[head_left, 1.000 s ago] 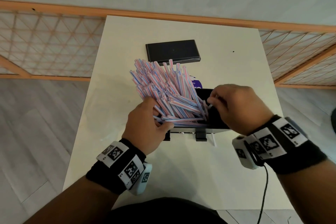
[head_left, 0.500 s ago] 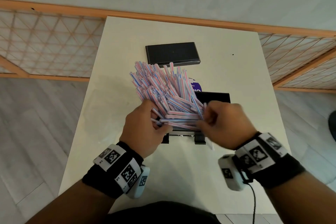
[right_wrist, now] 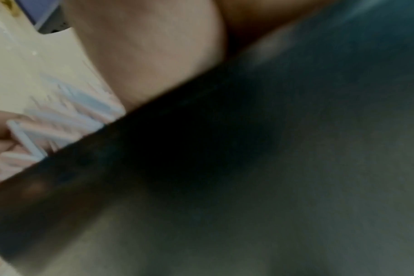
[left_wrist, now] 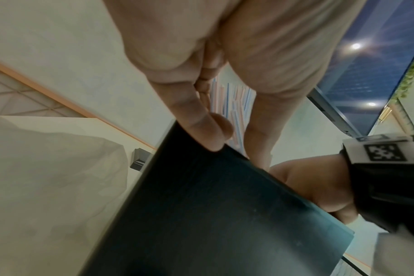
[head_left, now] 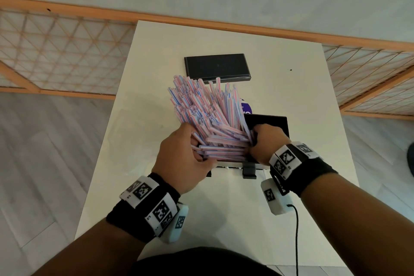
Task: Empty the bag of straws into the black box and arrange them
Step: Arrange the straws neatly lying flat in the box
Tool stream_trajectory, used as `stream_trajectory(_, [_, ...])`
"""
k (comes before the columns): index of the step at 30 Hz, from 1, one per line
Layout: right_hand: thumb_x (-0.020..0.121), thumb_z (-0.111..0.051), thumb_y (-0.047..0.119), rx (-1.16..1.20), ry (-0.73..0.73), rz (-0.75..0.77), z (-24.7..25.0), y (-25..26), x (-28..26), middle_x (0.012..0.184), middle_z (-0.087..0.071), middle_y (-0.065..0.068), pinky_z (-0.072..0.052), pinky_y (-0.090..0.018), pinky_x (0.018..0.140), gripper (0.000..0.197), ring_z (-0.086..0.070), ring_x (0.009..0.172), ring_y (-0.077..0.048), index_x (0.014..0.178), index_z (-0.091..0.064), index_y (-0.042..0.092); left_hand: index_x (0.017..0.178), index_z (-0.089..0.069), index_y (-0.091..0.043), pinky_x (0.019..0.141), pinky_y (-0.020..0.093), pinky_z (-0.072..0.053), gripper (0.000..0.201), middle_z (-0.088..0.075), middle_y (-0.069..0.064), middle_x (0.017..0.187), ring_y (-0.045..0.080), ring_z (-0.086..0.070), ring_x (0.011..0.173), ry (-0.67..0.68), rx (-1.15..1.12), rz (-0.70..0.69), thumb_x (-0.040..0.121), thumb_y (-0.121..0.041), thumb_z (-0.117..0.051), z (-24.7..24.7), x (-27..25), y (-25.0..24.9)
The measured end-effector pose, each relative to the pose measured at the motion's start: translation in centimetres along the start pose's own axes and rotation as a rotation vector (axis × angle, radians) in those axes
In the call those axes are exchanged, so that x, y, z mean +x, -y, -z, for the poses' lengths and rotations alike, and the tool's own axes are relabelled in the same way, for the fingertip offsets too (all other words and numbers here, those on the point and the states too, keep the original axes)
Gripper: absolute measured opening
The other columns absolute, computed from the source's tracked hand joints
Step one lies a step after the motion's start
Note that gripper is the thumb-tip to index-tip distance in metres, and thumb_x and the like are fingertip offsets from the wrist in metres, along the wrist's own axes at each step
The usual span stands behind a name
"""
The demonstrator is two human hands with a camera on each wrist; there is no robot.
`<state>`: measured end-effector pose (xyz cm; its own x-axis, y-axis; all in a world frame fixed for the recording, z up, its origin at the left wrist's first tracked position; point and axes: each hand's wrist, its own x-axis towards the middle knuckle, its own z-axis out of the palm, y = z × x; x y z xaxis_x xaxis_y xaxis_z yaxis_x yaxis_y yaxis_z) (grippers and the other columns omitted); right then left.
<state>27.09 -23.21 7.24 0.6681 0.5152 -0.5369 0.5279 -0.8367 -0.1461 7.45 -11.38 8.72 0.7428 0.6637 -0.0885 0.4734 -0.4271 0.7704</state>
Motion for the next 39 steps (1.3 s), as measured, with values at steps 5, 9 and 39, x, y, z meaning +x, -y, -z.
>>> stream_trajectory(5, [0.080,-0.067,0.016,0.012,-0.076,0.038,0.4,0.2,-0.1,0.081,-0.064,-0.006,-0.043,-0.026,0.060,0.005,-0.057,0.071,-0.025,0.084,-0.069,0.018,0.096,-0.059,-0.019,0.063,0.006,-0.042,0.046,-0.066,-0.011,0.071,0.003,-0.066,0.069,-0.008,-0.019,-0.008,0.064,-0.027,-0.091,0.1,0.1,-0.1])
stream_trajectory(9, [0.083,-0.064,0.019,0.055,-0.125,0.135,0.5,0.0,-0.8,0.075,-0.067,-0.004,-0.044,-0.028,0.062,0.005,-0.062,0.074,-0.027,0.082,-0.069,0.018,0.093,-0.057,-0.021,0.062,0.004,-0.042,0.046,-0.063,-0.015,0.067,-0.002,-0.064,0.066,0.002,-0.026,-0.009,0.064,-0.026,-0.091,0.2,0.0,-0.2])
stream_trajectory(39, [0.076,-0.068,0.024,0.094,-0.010,0.270,0.4,-0.4,-1.9,0.106,-0.070,0.003,-0.051,-0.026,0.086,0.048,-0.066,0.097,-0.022,0.123,-0.063,0.033,0.090,-0.061,-0.023,0.061,0.009,-0.043,0.036,-0.070,-0.015,0.071,0.001,-0.067,0.068,-0.050,-0.045,0.021,0.070,-0.035,-0.088,0.1,0.0,0.4])
